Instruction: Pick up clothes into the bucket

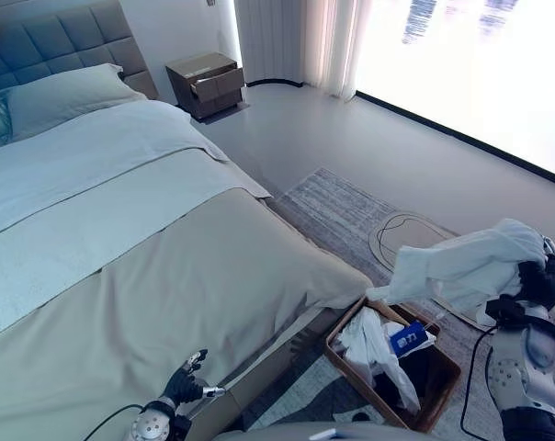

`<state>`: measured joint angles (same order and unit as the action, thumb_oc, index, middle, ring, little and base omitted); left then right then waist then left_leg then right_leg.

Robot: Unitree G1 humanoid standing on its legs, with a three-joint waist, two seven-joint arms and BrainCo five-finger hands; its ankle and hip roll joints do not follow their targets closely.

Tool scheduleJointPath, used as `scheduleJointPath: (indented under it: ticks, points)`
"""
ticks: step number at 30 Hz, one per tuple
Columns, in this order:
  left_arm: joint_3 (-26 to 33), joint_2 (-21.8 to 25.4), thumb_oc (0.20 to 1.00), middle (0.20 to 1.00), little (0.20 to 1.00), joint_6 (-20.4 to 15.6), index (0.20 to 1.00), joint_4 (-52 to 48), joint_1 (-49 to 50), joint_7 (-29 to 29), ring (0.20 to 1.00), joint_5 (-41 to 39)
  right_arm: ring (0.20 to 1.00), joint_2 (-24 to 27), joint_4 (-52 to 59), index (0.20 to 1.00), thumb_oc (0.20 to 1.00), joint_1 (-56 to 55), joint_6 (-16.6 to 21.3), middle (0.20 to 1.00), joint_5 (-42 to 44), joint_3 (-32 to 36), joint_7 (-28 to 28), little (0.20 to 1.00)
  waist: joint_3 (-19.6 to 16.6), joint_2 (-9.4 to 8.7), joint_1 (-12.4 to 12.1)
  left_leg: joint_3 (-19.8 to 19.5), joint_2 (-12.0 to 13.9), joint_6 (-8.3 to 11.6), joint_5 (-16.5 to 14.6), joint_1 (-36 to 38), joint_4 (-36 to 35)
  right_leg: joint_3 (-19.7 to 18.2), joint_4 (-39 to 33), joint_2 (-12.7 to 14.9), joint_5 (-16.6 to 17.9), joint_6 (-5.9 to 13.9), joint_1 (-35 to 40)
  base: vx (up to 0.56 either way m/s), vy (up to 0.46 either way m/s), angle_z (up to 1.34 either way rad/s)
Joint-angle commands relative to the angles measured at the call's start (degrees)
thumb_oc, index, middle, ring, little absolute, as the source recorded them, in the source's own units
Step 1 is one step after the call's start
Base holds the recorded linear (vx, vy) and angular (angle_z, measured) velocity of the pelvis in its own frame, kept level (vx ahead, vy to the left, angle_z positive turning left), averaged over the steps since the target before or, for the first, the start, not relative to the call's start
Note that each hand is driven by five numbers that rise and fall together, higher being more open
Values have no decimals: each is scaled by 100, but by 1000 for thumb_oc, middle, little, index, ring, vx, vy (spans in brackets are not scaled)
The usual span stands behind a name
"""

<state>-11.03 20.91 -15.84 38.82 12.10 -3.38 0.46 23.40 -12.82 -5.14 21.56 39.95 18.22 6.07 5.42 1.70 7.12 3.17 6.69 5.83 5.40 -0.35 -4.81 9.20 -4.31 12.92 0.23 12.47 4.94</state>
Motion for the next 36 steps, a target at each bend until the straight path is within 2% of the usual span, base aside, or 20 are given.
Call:
scheduleJointPath:
  ticks: [1, 5, 6, 9, 14, 18, 20, 24, 25, 28, 31, 35, 36]
  points:
    - [273, 85, 1000, 1000, 1000, -380, 1000, -500, -297, -112, 1000, -916, 200, 206, 154, 200, 200, 443, 335, 200, -424, 312, 156, 200, 236, -119, 0, 55, -302, -329, -653, -309, 889, -132, 728, -217, 361, -316, -947, -64, 18, -14]
    - [201, 23, 1000, 1000, 1000, -437, 1000, -857, -344, -214, 1000, -1355, 200, 170, -155, 200, 200, 623, 385, 200, -474, 264, 341, 200, 397, -34, 19, 86, -333, -346, -698, -427, 1006, -182, 824, -185, 355, -318, -1100, -69, 22, -12]
    - [183, -30, 1000, 1000, 1000, -467, 1000, -1117, -366, -239, 1000, -1701, 200, 111, -297, 200, 200, 772, 463, 200, -477, 296, 519, 200, 510, 30, 17, 92, -359, -355, -701, -510, 1061, -219, 891, -170, 341, -324, -1208, -54, 20, -12]
    - [130, -128, 1000, 1000, 1000, -480, 1000, -1207, -473, -208, 1000, -2085, 200, 71, -460, 200, 200, 1036, 579, 200, -501, 275, 811, 200, 643, 112, 25, 119, -385, -353, -683, -588, 1078, -253, 985, -146, 323, -332, -1324, -61, 28, -5]
    - [112, -136, 1000, 1000, 1000, -540, 1000, -1574, -503, -173, 1000, -2305, 200, 179, -559, 200, 200, 1144, 555, 200, -644, 240, 925, 200, 874, 146, 34, 103, -399, -343, -662, -714, 1111, -259, 1096, -123, 322, -337, -1501, -56, -13, -1]
    - [168, -75, 1000, 1000, 1000, -637, 1000, -1741, -572, 2, 1000, -2157, 200, 190, -686, 200, 200, 1120, 546, 200, -844, 229, 1085, 200, 1061, 169, 44, 98, -400, -323, -663, -868, 1217, -264, 1201, -110, 316, -350, -1652, -85, -21, -2]
    - [147, 38, 1000, 1000, 1000, -741, 1000, -1891, -591, 113, 1000, -1995, 200, 198, -1018, 200, 200, 1241, 587, 200, -802, 240, 1243, 200, 1185, 189, 50, 101, -404, -320, -669, -969, 1289, -285, 1247, -97, 335, -339, -1772, -84, -8, 0]
    - [90, 121, 1000, 1000, 1000, -780, 1000, -2225, -613, 45, 1000, -2257, 200, 432, -1437, 200, 200, 1545, 546, 200, -815, 128, 1361, 200, 1373, 236, 40, 164, -380, -345, -766, -1237, 1563, -416, 1519, -72, 301, -342, -2127, -97, 5, -5]
    - [76, 198, 1000, 1000, 1000, -792, 1000, -2548, -567, 19, 1000, -2377, 200, 517, -1502, 200, 200, 1658, 516, 200, -831, 104, 1406, 200, 1525, 240, 52, 182, -373, -380, -826, -1417, 1790, -483, 1734, -84, 269, -376, -2339, -80, -5, -11]
    - [48, 314, 1000, 1000, 1000, -827, 1000, -2967, -517, -25, 1000, -2530, 200, 613, -1652, 200, 200, 1850, 537, 200, -772, 33, 1446, 200, 1658, 226, 38, 184, -354, -415, -929, -1717, 2123, -582, 1990, -133, 195, -428, -2649, -115, -21, -12]
    - [-16, 523, 1000, 1000, 1000, -860, 1000, -3624, -522, -47, 1000, -2785, 200, 733, -1763, 200, 200, 2157, 588, 200, -648, -179, 1544, 200, 1847, 163, -17, 143, -293, -469, -1193, -2553, 3051, -686, 2692, -226, -10, -530, -3374, -137, -76, -7]
    - [-87, 583, 1000, 1000, 1000, -881, 1000, -3937, -520, -3, 1000, -2949, 200, 837, -1815, 200, 200, 2384, 611, 200, -538, -350, 1560, 200, 1890, 170, -50, 67, -208, -463, -1470, -3251, 3757, -650, 3378, -279, -262, -583, -4028, -73, -61, -2]
    - [-103, 604, 1000, 1000, 1000, -883, 1000, -3997, -516, 0, 1000, -2971, 200, 891, -1814, 200, 200, 2418, 593, 200, -550, -385, 1580, 200, 1895, 160, -48, 58, -190, -443, -1447, -3384, 3795, -629, 3438, -274, -265, -585, -4159, -112, -61, 0]
